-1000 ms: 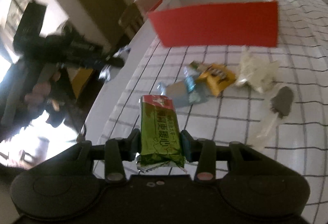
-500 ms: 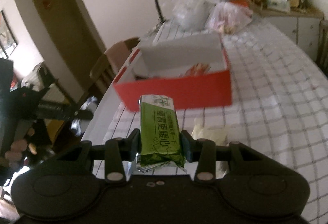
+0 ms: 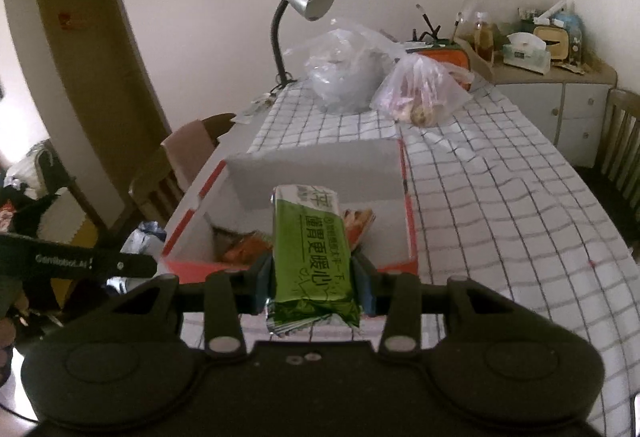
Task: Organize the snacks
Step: 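Lift both packets and carry them over the red box, then lower both tools into the box and open them to release the packets, then withdraw both tools from the box toward the remaining snacks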
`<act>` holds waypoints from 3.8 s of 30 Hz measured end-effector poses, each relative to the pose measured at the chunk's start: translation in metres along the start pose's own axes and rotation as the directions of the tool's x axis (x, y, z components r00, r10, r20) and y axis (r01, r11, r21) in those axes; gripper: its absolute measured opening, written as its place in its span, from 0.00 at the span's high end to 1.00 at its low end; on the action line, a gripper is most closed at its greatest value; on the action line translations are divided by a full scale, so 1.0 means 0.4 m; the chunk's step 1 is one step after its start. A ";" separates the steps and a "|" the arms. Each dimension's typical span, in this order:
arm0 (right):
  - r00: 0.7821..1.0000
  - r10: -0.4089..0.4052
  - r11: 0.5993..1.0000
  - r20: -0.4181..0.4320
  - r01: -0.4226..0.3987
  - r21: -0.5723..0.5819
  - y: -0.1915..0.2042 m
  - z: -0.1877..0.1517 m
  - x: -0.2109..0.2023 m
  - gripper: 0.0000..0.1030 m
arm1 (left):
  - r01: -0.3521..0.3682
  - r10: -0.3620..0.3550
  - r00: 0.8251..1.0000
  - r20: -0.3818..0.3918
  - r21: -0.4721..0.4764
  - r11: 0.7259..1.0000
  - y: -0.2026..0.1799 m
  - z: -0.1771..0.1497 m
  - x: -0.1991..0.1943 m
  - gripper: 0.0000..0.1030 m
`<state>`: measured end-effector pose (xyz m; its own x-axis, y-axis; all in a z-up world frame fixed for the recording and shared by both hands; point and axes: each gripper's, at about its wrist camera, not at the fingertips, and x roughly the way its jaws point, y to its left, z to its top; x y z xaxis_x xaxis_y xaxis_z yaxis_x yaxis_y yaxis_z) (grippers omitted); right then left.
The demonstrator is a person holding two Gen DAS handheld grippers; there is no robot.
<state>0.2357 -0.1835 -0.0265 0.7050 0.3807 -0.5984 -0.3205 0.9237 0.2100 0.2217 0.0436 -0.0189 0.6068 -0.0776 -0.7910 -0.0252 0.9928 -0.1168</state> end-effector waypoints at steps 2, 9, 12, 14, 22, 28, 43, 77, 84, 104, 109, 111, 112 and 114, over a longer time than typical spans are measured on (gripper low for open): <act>1.000 -0.009 1.000 -0.008 0.009 -0.005 -0.007 0.024 0.031 0.60 | -0.022 0.022 1.000 -0.010 0.006 1.000 -0.007 0.027 0.026 0.55; 0.997 -0.045 0.999 -0.058 0.044 -0.019 -0.027 0.085 0.158 0.60 | -0.080 0.080 0.996 -0.050 0.006 0.997 -0.009 0.117 0.126 0.55; 0.994 -0.048 0.998 -0.093 0.045 -0.040 -0.028 0.098 0.215 0.60 | -0.106 0.106 0.991 -0.080 0.006 0.994 -0.001 0.144 0.176 0.55; 0.992 -0.051 0.998 -0.117 0.045 -0.053 -0.026 0.100 0.246 0.60 | -0.116 0.116 0.988 -0.104 0.006 0.993 0.005 0.154 0.205 0.55; 0.980 -0.058 0.994 -0.190 0.038 -0.106 -0.012 0.098 0.351 0.60 | -0.155 0.157 0.974 -0.166 0.021 0.988 0.008 0.178 0.303 0.55; 0.970 -0.067 0.987 -0.233 0.031 -0.156 -0.004 0.090 0.400 0.60 | -0.171 0.176 0.964 -0.197 0.042 0.984 0.004 0.180 0.356 0.55; 0.960 -0.069 0.985 -0.272 0.022 -0.170 0.002 0.070 0.422 0.55 | -0.171 0.185 0.959 -0.212 0.084 0.982 -0.013 0.164 0.382 0.53; 0.998 0.016 0.993 -0.053 -0.022 -0.115 0.088 0.044 0.059 0.14 | -0.031 0.029 0.998 0.053 0.049 0.998 -0.004 0.010 -0.012 0.28; 1.000 0.020 0.993 -0.023 -0.023 -0.112 0.105 -0.005 -0.024 0.04 | -0.016 0.008 0.995 0.103 0.076 0.997 0.000 -0.069 -0.076 0.24; 0.976 -0.117 0.993 -0.184 0.108 -0.056 -0.038 -0.247 -0.047 0.01 | 0.103 -0.086 0.993 -0.085 0.226 0.969 -0.056 -0.229 0.035 0.22; 0.959 -0.127 0.991 -0.252 0.114 -0.066 -0.077 -0.308 -0.026 0.03 | 0.121 -0.075 0.984 -0.160 0.299 0.947 -0.093 -0.280 0.074 0.22; 0.954 -0.137 0.990 -0.268 0.119 -0.082 -0.082 -0.323 -0.015 0.04 | 0.119 -0.064 0.982 -0.178 0.321 0.939 -0.105 -0.298 0.085 0.22; 0.953 -0.132 0.990 -0.272 0.113 -0.086 -0.086 -0.331 -0.012 0.04 | 0.123 -0.064 0.981 -0.184 0.331 0.935 -0.107 -0.301 0.088 0.22; 0.952 -0.108 0.992 -0.285 0.085 -0.092 -0.089 -0.340 -0.001 0.07 | 0.125 -0.059 0.979 -0.193 0.350 0.928 -0.114 -0.314 0.100 0.22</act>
<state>0.1608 -0.2226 -0.1390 0.5257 0.2500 -0.8131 -0.3164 0.9447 0.0859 0.1475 -0.0161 -0.1207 0.4423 -0.1522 -0.8839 0.3303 0.9439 0.0028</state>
